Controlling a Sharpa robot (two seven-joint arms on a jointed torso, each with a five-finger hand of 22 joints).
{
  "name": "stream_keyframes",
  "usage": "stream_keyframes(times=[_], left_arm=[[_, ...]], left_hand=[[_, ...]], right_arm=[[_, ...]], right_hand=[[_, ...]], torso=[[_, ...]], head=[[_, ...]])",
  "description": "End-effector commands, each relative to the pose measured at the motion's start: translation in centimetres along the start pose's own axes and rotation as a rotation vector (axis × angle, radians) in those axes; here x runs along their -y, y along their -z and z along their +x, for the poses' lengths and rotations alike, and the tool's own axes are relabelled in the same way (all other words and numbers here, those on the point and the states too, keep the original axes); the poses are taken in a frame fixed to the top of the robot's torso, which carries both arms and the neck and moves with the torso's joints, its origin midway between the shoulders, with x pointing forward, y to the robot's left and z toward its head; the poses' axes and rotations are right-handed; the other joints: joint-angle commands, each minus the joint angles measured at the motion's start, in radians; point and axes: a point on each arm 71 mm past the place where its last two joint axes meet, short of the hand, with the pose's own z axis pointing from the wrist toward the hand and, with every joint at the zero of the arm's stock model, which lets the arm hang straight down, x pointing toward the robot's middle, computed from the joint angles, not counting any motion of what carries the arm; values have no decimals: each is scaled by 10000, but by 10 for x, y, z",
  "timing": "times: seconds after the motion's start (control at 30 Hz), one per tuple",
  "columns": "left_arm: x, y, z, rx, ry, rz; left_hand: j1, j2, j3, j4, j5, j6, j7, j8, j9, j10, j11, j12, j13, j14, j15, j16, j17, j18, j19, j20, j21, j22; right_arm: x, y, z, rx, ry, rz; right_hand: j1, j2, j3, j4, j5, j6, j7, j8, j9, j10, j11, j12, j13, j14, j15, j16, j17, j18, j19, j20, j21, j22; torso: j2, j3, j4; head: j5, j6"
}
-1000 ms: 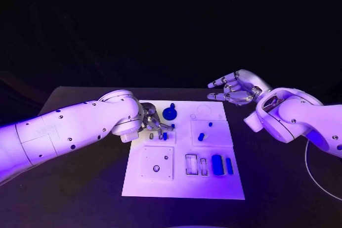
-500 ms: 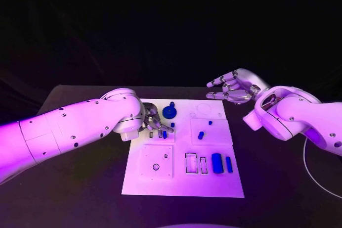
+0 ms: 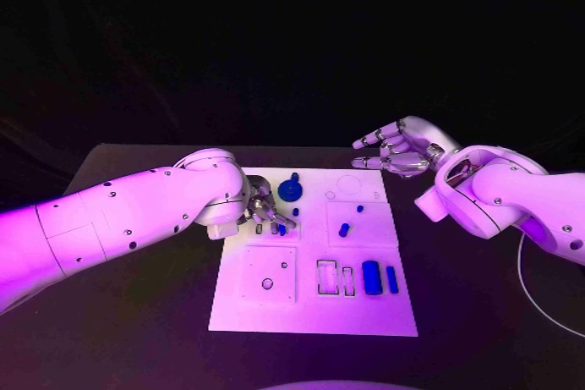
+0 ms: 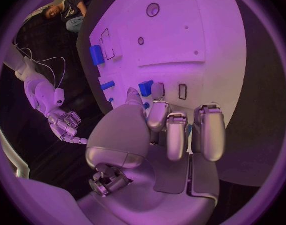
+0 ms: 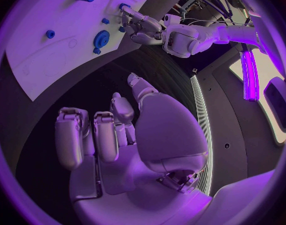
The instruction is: Assemble the parts on the task board
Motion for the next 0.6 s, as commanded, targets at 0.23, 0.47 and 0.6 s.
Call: stream_keyframes(times=[0.23, 0.47, 0.6], left_arm=[[0, 0, 1, -137, -127, -378], [-1, -1, -1, -15, 24, -270], [-3, 0, -1, -29, 122, -243]], left_hand=[[1522, 513, 1192, -792, 65, -333, -99, -10, 172, -104, -116, -158, -78, 1051, -166, 30, 2635, -180, 338, -113, -4, 1008], [2242, 442, 2560, -1212, 289, -566, -29, -225, 195, -231, -77, -361, -211, 1051, -148, 30, 2635, -178, 316, -128, -23, 1009], [1842, -517, 4390, -1052, 750, -556, 37, -296, 321, -225, -46, -452, -272, 1051, -77, 30, 2635, -174, 306, -72, -33, 1034]], right_arm=[[0, -1, 3, -250, 43, 25], [1, -1, 4, -334, 48, 57], [1, -1, 4, -357, 56, 99]], right_hand=[[-27, 18, -57, 26, 33, 70, -17, 45, 16, -52, -15, -35, -9, 750, 7, -55, 1347, -13, -46, -8, -35, 165], [-29, 25, -57, 29, 42, 70, -18, 43, 15, -60, -16, -50, -22, 747, 6, -62, 1336, -11, -52, -8, -41, 152], [-29, 31, -57, 31, 55, 69, -18, 40, 14, -61, -17, -49, -23, 746, 5, -65, 1332, -10, -54, -9, -44, 148]], torso=[[4, 8, 6], [-1, 8, 5], [-3, 16, 6]], head=[[-7, -55], [10, -81], [9, -86]])
